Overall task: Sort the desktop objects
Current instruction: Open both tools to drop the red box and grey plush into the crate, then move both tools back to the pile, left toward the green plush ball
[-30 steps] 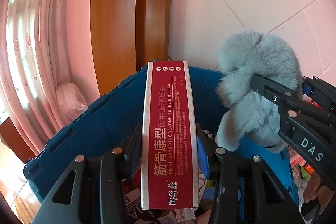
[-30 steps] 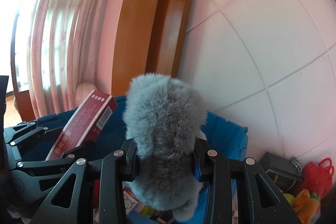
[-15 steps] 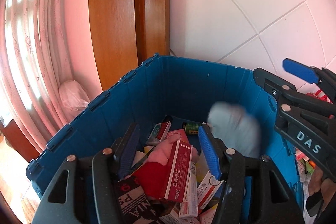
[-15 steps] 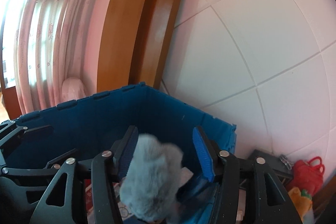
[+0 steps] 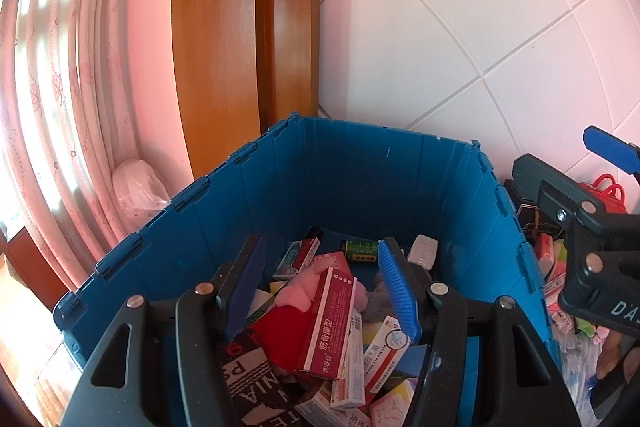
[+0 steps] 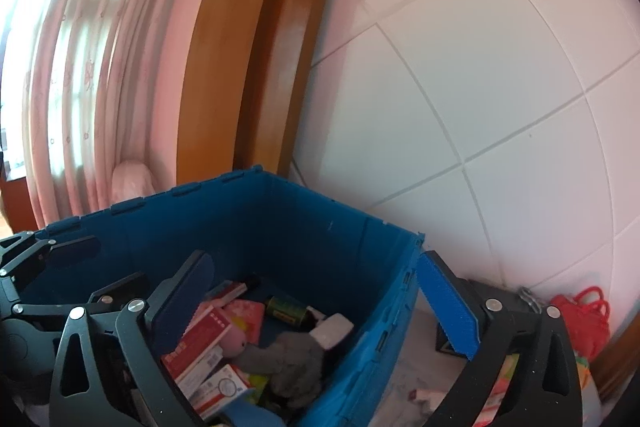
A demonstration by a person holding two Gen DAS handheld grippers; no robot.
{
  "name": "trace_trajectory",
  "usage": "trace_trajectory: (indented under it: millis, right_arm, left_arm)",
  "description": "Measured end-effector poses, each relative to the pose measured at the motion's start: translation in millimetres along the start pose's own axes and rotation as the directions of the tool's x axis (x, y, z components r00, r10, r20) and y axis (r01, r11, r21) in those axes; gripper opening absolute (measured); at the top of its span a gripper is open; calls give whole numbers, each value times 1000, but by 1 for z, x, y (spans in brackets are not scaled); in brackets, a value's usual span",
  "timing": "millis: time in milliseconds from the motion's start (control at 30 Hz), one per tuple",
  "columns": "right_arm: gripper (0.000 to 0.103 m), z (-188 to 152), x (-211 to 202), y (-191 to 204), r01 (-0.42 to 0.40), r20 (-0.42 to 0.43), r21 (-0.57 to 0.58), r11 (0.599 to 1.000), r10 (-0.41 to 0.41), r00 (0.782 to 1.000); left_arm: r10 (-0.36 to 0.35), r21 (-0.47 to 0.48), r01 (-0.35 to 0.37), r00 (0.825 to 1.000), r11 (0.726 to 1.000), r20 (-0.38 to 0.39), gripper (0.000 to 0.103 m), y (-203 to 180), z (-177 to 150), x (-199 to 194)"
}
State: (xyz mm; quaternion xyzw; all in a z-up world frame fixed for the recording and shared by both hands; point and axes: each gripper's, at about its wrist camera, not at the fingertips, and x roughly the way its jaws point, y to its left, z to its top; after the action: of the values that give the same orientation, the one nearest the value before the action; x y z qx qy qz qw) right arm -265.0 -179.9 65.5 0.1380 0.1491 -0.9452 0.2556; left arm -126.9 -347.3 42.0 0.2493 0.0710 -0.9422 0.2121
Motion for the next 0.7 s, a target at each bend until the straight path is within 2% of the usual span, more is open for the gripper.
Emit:
trace_trajectory:
  millis: [167,367,467,700]
  right_arm:
    - [103,-10,-29,-12,11,18,21,1000,-12,1000]
    - [103,-31,-71,-37,41,48,64,997,-44,998]
    - [103,-45,-91,-55,73,54,76,994,-78,996]
    - [103,-92,-126,-130,169,17,147,975,-173,985]
  left_arm:
    - [-10,8,9,999,1000,35,58,-15,-8,-21]
    - [-67,31,64,992,997,106,62,-51,-18,-56]
    - [-101,49,95,984,994,145,69,-78,-21,-72]
    - [-202,112,185,965,976,169,70,-161,-29,-97]
